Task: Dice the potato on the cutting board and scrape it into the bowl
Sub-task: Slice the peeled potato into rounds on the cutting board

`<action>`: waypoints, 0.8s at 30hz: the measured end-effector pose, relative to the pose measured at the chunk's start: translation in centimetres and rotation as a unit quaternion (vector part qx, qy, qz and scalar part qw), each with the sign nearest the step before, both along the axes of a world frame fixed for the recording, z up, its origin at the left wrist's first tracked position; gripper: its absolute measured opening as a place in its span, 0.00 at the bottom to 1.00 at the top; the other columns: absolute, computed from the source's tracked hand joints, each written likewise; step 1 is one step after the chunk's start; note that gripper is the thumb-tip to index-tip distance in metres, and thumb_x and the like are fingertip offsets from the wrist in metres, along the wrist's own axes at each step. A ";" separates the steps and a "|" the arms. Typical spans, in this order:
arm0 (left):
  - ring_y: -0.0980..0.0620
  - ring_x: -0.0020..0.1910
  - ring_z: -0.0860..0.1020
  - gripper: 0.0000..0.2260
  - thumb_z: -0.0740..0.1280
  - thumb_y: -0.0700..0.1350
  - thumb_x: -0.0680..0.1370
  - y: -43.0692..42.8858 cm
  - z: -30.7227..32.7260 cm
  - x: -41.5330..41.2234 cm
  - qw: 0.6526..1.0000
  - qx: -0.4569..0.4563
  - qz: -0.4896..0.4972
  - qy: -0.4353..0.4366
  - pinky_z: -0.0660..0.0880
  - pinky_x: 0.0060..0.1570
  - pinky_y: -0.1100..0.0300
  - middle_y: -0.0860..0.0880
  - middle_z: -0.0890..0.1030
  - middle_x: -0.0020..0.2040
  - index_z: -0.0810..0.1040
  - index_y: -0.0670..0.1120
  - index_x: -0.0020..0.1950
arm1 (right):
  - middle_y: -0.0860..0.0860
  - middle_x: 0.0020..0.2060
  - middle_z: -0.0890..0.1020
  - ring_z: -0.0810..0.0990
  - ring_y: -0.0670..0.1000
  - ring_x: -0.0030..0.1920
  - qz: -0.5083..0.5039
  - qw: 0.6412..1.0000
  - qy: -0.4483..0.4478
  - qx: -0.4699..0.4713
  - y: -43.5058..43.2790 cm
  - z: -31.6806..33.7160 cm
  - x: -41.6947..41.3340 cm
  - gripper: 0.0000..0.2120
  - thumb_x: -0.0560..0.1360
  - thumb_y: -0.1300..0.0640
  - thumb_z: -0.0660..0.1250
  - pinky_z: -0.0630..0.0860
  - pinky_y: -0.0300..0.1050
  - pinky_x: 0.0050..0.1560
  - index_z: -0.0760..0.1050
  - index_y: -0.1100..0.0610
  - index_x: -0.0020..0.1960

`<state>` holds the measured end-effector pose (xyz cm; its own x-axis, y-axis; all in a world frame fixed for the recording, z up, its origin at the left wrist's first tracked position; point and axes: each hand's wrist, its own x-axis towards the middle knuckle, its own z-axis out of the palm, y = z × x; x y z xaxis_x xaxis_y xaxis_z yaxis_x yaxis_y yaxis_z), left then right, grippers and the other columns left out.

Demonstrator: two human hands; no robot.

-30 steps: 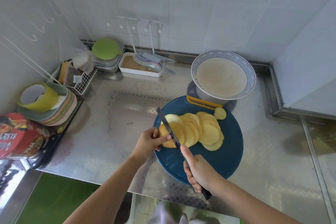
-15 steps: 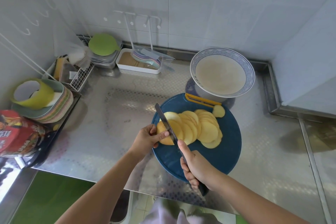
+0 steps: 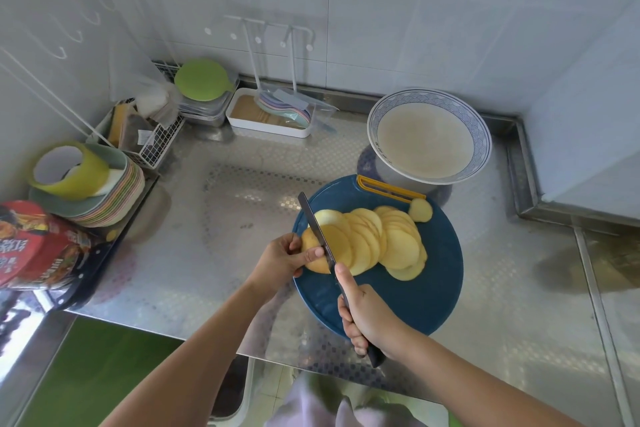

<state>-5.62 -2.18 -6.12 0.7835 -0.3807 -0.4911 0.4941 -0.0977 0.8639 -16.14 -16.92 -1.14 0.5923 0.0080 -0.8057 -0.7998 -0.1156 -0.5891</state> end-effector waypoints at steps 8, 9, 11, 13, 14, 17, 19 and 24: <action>0.54 0.31 0.63 0.24 0.77 0.47 0.64 0.0 0.1 -0.1 1.000 0.007 -0.005 0.006 0.63 0.28 0.63 0.49 0.66 0.32 0.59 0.48 0.35 | 0.52 0.22 0.60 0.58 0.50 0.22 -0.001 1.000 0.007 -0.003 0.4 -1.2 0.9 0.34 0.75 0.26 0.48 0.60 0.40 0.24 0.58 0.56 0.30; 0.54 0.31 0.63 0.24 0.77 0.47 0.64 0.1 0.1 -0.1 1.000 0.005 -0.005 0.008 0.63 0.28 0.63 0.49 0.66 0.32 0.59 0.48 0.35 | 0.52 0.22 0.60 0.58 0.50 0.21 0.003 1.000 0.007 -0.006 0.5 -1.3 0.9 0.34 0.75 0.26 0.48 0.61 0.40 0.24 0.58 0.56 0.30; 0.54 0.30 0.63 0.24 0.77 0.48 0.63 0.3 0.0 -0.1 1.000 0.005 -0.005 0.010 0.63 0.28 0.63 0.49 0.66 0.31 0.59 0.48 0.35 | 0.52 0.21 0.60 0.59 0.50 0.22 0.010 1.000 0.010 -0.009 0.7 -1.3 1.1 0.34 0.76 0.26 0.48 0.62 0.40 0.24 0.58 0.56 0.30; 0.54 0.30 0.63 0.24 0.77 0.47 0.63 0.5 -0.1 -0.2 1.000 0.007 -0.006 0.012 0.64 0.27 0.63 0.49 0.66 0.31 0.59 0.47 0.35 | 0.52 0.21 0.61 0.60 0.50 0.21 0.015 1.000 0.013 -0.011 0.9 -1.5 1.4 0.34 0.76 0.26 0.48 0.63 0.39 0.23 0.58 0.56 0.30; 0.54 0.30 0.63 0.24 0.77 0.47 0.63 0.6 -0.1 -0.2 1.000 0.007 -0.006 0.012 0.63 0.27 0.63 0.49 0.66 0.31 0.59 0.47 0.35 | 0.52 0.21 0.61 0.60 0.50 0.21 0.016 1.000 0.012 -0.011 1.0 -1.5 1.5 0.34 0.76 0.26 0.48 0.63 0.39 0.23 0.58 0.56 0.30; 0.55 0.29 0.64 0.23 0.76 0.45 0.64 0.7 -0.1 -0.3 1.000 -0.001 -0.005 0.014 0.64 0.26 0.64 0.49 0.66 0.30 0.59 0.47 0.35 | 0.51 0.20 0.61 0.60 0.50 0.21 0.013 1.000 0.010 -0.011 1.3 -1.7 1.6 0.34 0.76 0.27 0.48 0.63 0.38 0.22 0.58 0.56 0.31; 0.55 0.28 0.64 0.22 0.75 0.44 0.65 0.8 -0.1 -0.4 1.000 -0.007 -0.001 0.016 0.63 0.25 0.66 0.49 0.66 0.30 0.59 0.47 0.35 | 0.50 0.19 0.62 0.61 0.50 0.20 0.011 1.000 0.009 -0.022 1.4 -2.0 1.6 0.34 0.77 0.28 0.48 0.63 0.38 0.21 0.59 0.57 0.31; 0.55 0.28 0.63 0.22 0.76 0.44 0.66 1.0 0.0 -0.4 1.000 0.005 -0.008 0.011 0.63 0.25 0.66 0.48 0.65 0.31 0.59 0.47 0.35 | 0.46 0.16 0.63 0.62 0.47 0.16 -0.002 0.998 -0.012 -0.054 2.2 -3.1 1.3 0.33 0.78 0.30 0.48 0.64 0.41 0.24 0.59 0.56 0.30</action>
<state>-5.97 -1.18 -6.15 0.7667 -0.3876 -0.5118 0.5113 -0.1136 0.8519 -14.87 -14.70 -4.25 0.6114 -0.0801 -0.7873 -0.7860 -0.1766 -0.5925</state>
